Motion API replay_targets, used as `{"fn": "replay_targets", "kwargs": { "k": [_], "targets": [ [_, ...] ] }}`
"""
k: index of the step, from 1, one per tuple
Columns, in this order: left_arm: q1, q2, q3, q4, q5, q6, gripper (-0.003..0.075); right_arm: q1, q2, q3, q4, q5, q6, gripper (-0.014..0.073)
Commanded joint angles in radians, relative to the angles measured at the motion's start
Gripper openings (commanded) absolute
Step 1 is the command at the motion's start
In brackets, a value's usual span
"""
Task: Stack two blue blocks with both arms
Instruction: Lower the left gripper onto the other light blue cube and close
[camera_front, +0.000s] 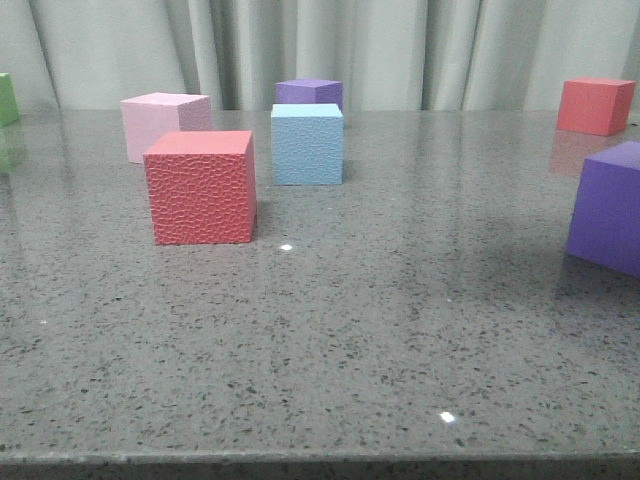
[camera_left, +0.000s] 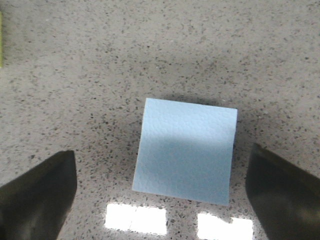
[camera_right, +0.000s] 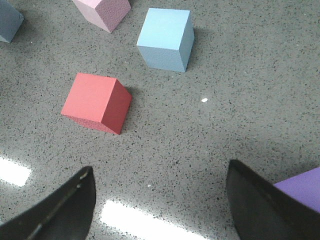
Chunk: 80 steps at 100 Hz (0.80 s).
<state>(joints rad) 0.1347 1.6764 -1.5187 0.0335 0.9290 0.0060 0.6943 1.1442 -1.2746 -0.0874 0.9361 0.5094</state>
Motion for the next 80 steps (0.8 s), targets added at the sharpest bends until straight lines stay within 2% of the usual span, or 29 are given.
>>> {"fn": "replay_targets", "kwargs": {
  "k": [1,71,80],
  "targets": [
    [0.013,-0.023,-0.034,-0.092,-0.047,0.056,0.0662,-0.001,-0.026,-0.022,-0.007,-0.062,-0.008,0.0549],
    [0.011,0.086,-0.034,-0.088,-0.049,0.058,0.0662,-0.001,-0.026,-0.022,-0.007,-0.058,-0.008,0.0549],
    [0.011,0.086,-0.036,-0.088,-0.047,0.06,0.0637,-0.001,-0.026,-0.022,-0.007,-0.059,-0.008,0.0549]
  ]
}}
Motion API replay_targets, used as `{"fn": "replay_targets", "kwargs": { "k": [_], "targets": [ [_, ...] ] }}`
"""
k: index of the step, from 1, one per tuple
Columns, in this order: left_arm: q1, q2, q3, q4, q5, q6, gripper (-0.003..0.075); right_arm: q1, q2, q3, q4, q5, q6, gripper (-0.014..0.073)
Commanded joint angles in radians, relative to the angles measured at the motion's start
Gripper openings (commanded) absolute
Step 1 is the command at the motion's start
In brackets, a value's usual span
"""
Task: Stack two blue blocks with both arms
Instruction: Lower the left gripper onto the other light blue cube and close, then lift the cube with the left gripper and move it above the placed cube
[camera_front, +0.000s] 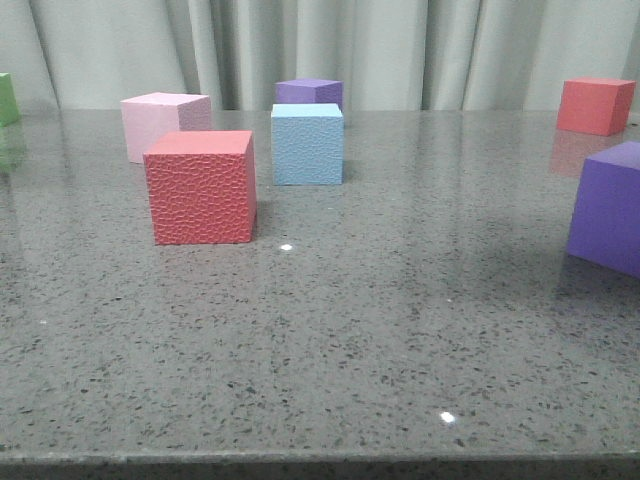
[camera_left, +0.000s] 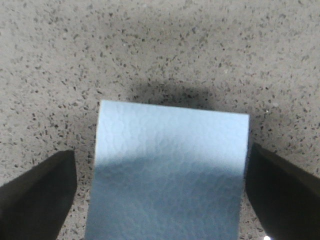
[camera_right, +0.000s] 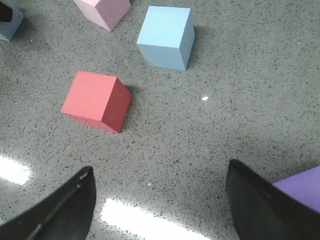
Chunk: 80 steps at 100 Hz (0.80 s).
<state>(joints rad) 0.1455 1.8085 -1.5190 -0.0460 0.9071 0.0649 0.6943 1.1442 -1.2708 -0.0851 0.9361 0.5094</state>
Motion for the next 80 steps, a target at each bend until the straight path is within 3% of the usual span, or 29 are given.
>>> {"fn": "replay_targets", "kwargs": {
  "k": [1,21,50,80],
  "targets": [
    [0.001,-0.046,-0.036,-0.008,-0.025,0.001,0.0633,-0.001,-0.026,-0.026,-0.009,-0.059,-0.008,0.0549],
    [0.001,-0.046,-0.038,-0.008,-0.021,0.007,0.0512,-0.001,-0.026,-0.026,-0.009,-0.066,-0.008,0.0549],
    [0.001,-0.046,-0.038,-0.008,-0.017,0.007,0.0489,-0.001,-0.026,-0.026,-0.009,-0.066,-0.008,0.0549],
    [0.001,-0.046,-0.038,-0.008,-0.013,0.007,0.0352,-0.001,-0.026,-0.026,-0.009,-0.066,-0.008,0.0549]
  ]
}}
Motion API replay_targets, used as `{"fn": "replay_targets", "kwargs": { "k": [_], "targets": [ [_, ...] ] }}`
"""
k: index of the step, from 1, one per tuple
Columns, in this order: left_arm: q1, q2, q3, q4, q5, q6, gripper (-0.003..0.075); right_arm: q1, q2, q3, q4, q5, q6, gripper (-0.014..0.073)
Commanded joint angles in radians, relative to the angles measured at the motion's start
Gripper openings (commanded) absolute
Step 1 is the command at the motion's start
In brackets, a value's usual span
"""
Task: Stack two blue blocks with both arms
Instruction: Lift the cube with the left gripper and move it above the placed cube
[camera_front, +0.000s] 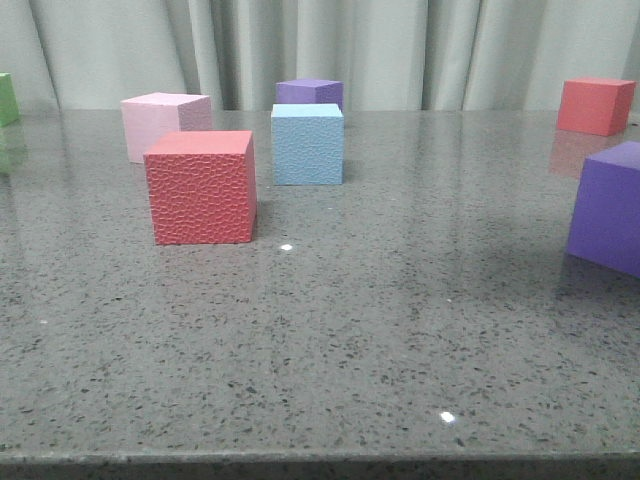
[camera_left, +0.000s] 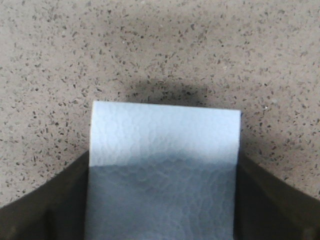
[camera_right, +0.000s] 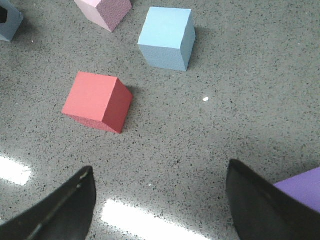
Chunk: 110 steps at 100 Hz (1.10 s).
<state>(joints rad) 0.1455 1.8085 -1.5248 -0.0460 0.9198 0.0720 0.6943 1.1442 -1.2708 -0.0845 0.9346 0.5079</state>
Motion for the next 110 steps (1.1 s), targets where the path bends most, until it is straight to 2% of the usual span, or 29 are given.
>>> {"fn": "replay_targets", "kwargs": {
  "k": [1,21,45,59,83,110],
  "targets": [
    [0.001,-0.046,-0.032,-0.008,-0.026,0.0,0.0351,-0.001,-0.026,-0.026,-0.01,-0.064,-0.007,0.0549],
    [0.001,-0.046,-0.086,-0.04,0.025,0.0,0.0348,-0.001,-0.026,-0.026,-0.018,-0.079,-0.007,0.0549],
    [-0.017,-0.057,-0.262,-0.06,0.166,-0.165,0.0348,-0.001,-0.047,-0.024,-0.097,-0.102,-0.007,0.0549],
    [-0.064,-0.057,-0.371,-0.061,0.27,-0.244,0.0348,-0.001,-0.076,0.0,-0.15,-0.12,-0.007,0.0549],
    [-0.251,-0.057,-0.505,-0.032,0.328,-0.39,0.0348,-0.001,-0.153,0.118,-0.192,-0.185,-0.006,0.0549],
    [-0.512,-0.047,-0.533,0.085,0.32,-0.599,0.0347,-0.004,-0.259,0.238,-0.2,-0.22,-0.006,0.0549]
  ]
}}
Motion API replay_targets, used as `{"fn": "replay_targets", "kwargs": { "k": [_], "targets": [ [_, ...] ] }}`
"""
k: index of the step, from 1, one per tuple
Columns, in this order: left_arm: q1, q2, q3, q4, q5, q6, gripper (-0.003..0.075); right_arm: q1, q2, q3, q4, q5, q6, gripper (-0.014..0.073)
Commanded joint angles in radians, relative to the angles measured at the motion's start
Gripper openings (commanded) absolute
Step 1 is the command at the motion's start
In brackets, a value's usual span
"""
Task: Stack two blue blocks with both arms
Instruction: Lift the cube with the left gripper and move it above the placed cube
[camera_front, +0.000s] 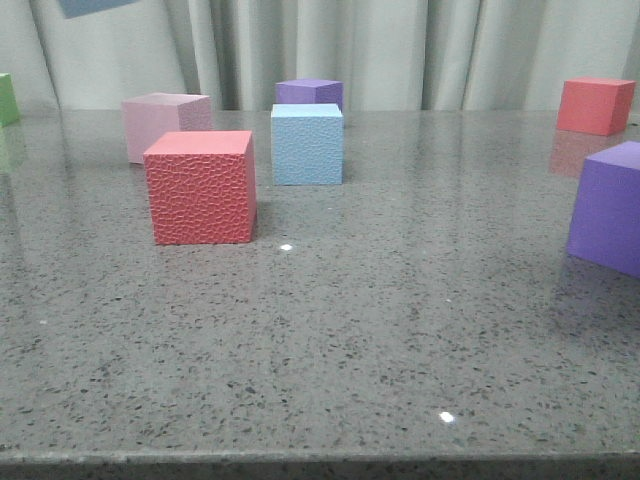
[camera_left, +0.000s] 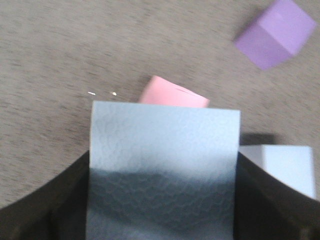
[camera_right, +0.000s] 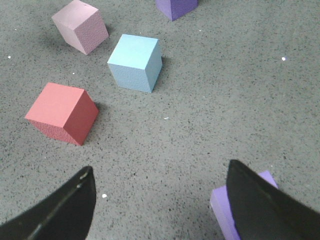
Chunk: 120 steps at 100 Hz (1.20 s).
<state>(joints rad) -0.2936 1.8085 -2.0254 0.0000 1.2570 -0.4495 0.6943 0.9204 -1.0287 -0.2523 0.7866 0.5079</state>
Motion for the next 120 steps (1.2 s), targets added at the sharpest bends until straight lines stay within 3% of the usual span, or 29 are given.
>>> {"fn": "replay_targets", "kwargs": {
  "k": [1,18,39,103,110,120],
  "targets": [
    [-0.078,-0.047,-0.032,0.045,-0.017,-0.087,0.0347,-0.004,-0.037,-0.003,-0.032,-0.069,-0.006,0.0549],
    [-0.199,-0.004,-0.032,0.058,-0.09,-0.188,0.0347,-0.004,-0.063,0.004,-0.035,-0.036,-0.006,0.0549],
    [-0.274,0.063,-0.042,0.056,-0.155,-0.232,0.0347,-0.004,-0.097,0.004,-0.058,-0.002,-0.007,0.0549],
    [-0.302,0.148,-0.085,0.058,-0.189,-0.263,0.0353,-0.004,-0.109,0.006,-0.07,0.021,-0.007,0.0549],
    [-0.302,0.148,-0.085,0.058,-0.189,-0.263,0.0382,-0.004,-0.109,0.006,-0.07,0.021,-0.007,0.0549],
    [-0.302,0.148,-0.085,0.054,-0.189,-0.263,0.0487,-0.004,-0.109,0.006,-0.07,0.021,-0.007,0.0549]
  ]
}}
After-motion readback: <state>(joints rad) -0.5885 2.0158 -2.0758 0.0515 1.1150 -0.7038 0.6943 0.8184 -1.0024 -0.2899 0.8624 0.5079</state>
